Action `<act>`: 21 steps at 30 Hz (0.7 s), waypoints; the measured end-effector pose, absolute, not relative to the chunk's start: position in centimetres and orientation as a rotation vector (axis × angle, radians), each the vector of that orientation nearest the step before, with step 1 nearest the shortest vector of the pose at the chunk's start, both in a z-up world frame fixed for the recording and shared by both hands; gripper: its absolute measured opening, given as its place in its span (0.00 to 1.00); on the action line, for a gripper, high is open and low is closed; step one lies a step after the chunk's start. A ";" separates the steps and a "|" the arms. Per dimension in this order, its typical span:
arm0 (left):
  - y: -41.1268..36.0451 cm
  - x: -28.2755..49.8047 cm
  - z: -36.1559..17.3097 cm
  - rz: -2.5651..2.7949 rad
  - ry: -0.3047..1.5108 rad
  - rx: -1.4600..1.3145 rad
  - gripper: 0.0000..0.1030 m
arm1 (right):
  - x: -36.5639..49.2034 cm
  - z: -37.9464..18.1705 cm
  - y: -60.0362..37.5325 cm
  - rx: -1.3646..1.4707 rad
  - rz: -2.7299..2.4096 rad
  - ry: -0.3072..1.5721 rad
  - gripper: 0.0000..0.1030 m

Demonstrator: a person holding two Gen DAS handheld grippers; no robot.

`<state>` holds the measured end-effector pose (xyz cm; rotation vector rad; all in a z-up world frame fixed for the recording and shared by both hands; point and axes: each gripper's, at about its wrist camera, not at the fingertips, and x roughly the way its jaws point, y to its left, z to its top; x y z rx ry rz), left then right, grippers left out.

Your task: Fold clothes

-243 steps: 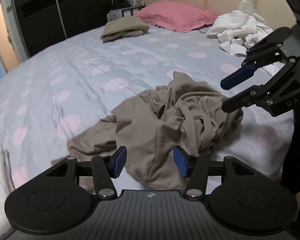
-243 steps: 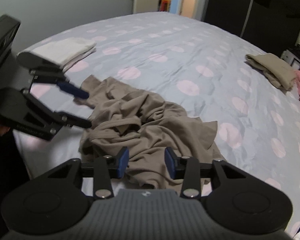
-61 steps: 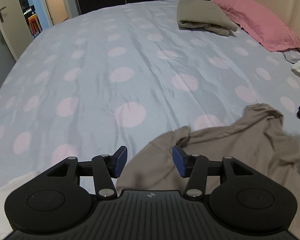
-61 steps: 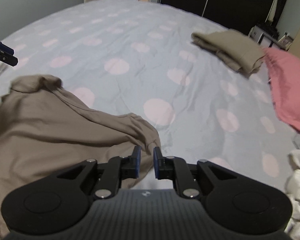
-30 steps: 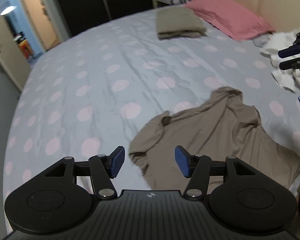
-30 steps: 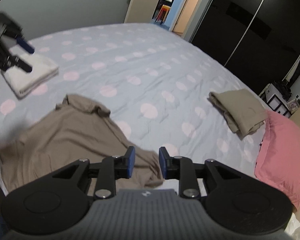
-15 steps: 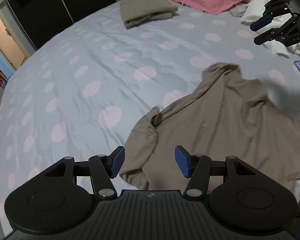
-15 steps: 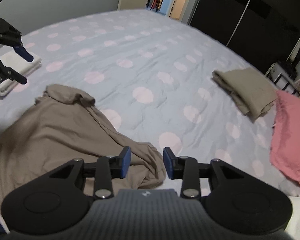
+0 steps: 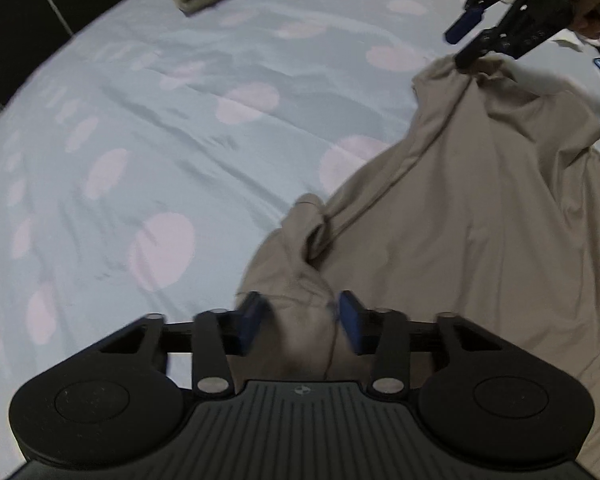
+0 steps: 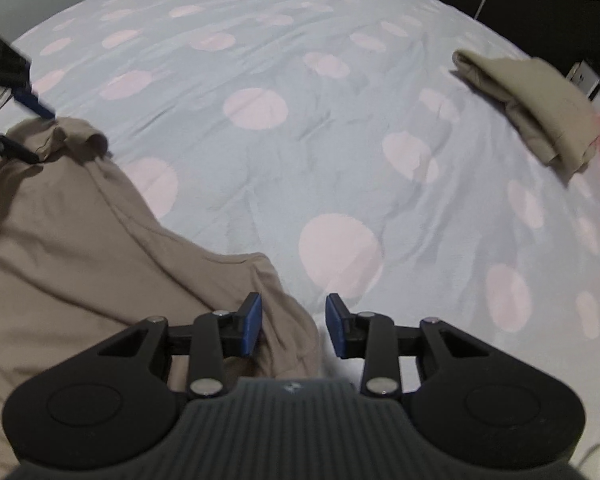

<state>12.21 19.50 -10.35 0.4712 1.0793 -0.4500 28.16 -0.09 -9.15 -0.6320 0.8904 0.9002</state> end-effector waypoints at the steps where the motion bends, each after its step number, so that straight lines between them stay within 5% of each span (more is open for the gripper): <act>1: 19.6 12.3 -10.4 -0.454 1.072 0.467 0.31 | 28.4 -9.5 -0.1 -0.624 0.913 0.902 0.37; 7: 20.3 13.0 -11.3 -0.438 1.055 0.437 0.26 | 28.5 -10.8 -0.1 -0.624 0.979 0.909 0.36; 9: 20.8 13.5 -11.7 -0.410 1.071 0.397 0.14 | 28.5 -11.3 -0.1 -0.625 0.973 0.928 0.25; 10: 20.9 13.6 -11.7 -0.397 1.074 0.378 0.06 | 28.3 -11.4 -0.1 -0.629 0.974 0.929 0.05; 21: 24.4 15.8 -7.0 -0.230 0.889 0.132 0.04 | 28.2 -6.9 -1.2 -0.522 0.932 0.759 0.05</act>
